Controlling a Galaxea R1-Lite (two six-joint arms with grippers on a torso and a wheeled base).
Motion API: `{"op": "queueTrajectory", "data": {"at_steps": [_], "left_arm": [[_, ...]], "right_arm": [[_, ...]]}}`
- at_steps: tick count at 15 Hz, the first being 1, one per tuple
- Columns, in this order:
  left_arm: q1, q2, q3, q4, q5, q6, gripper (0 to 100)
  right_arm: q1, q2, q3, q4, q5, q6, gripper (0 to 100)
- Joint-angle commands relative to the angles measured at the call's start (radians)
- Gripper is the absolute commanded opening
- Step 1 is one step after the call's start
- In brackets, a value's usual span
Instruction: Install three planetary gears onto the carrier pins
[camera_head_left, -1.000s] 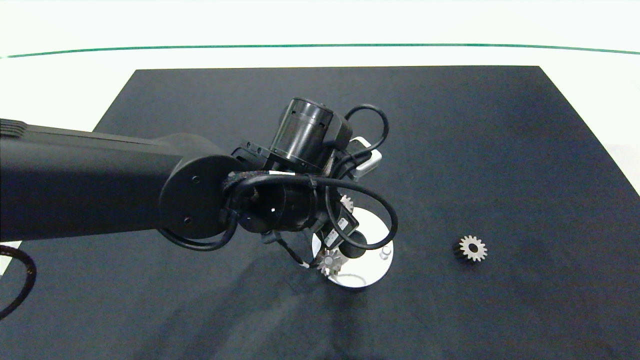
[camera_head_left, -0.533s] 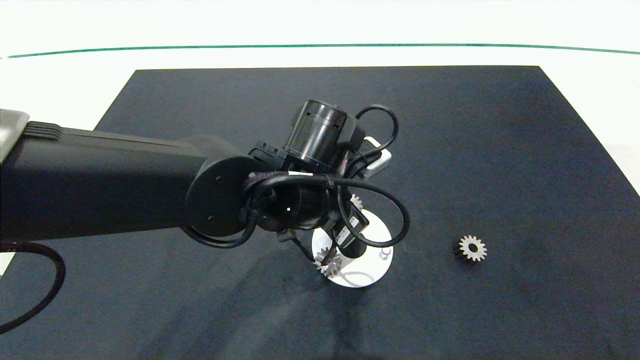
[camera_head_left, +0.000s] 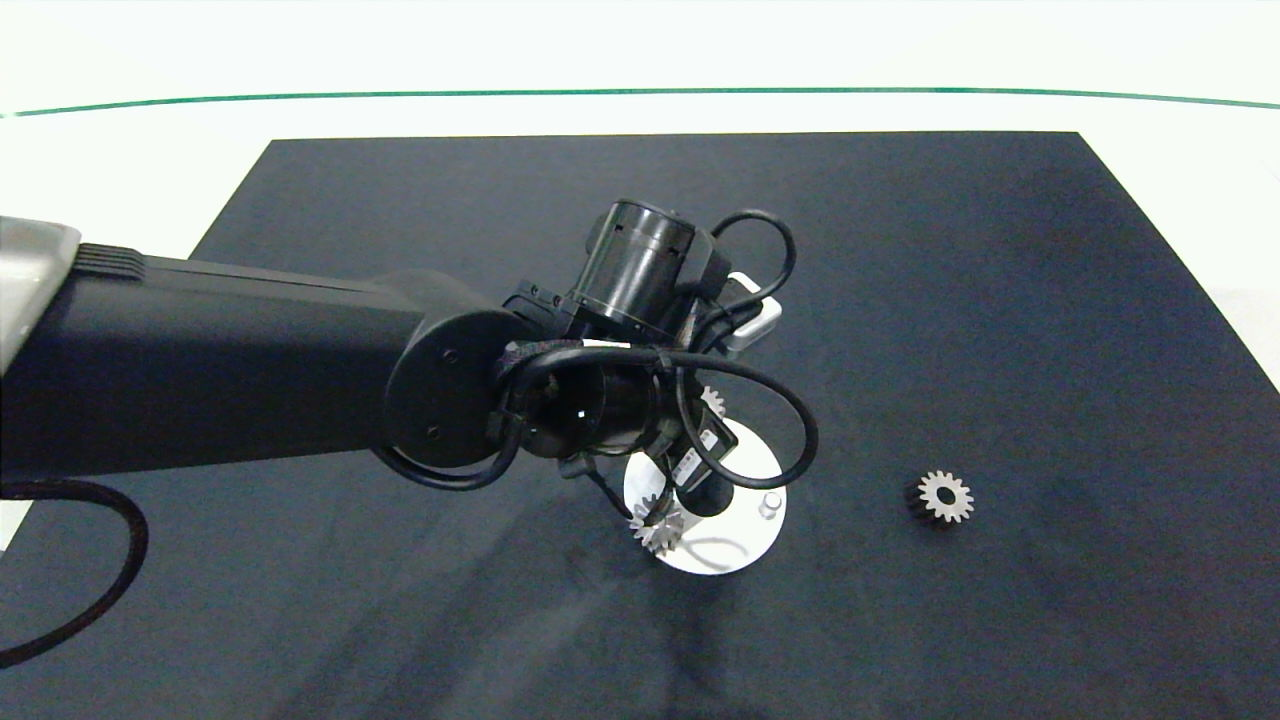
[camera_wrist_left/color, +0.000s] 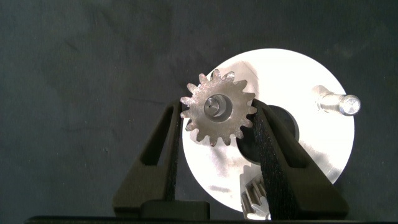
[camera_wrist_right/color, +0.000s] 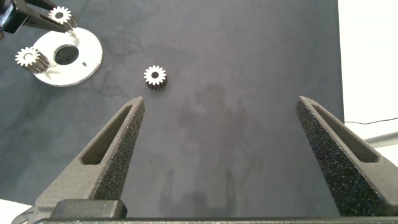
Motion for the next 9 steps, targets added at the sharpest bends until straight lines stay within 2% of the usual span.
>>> {"op": "queueTrajectory", "data": {"at_steps": [1, 9], "left_arm": [[0.0, 0.003, 0.0, 0.003, 0.003, 0.002, 4], [0.003, -0.006, 0.008, 0.004, 0.001, 0.001, 4]], "right_arm": [[0.002, 0.0, 0.0, 0.002, -0.001, 0.0, 100], [0.002, 0.0, 0.0, 0.002, 0.0, 0.0, 100]]}}
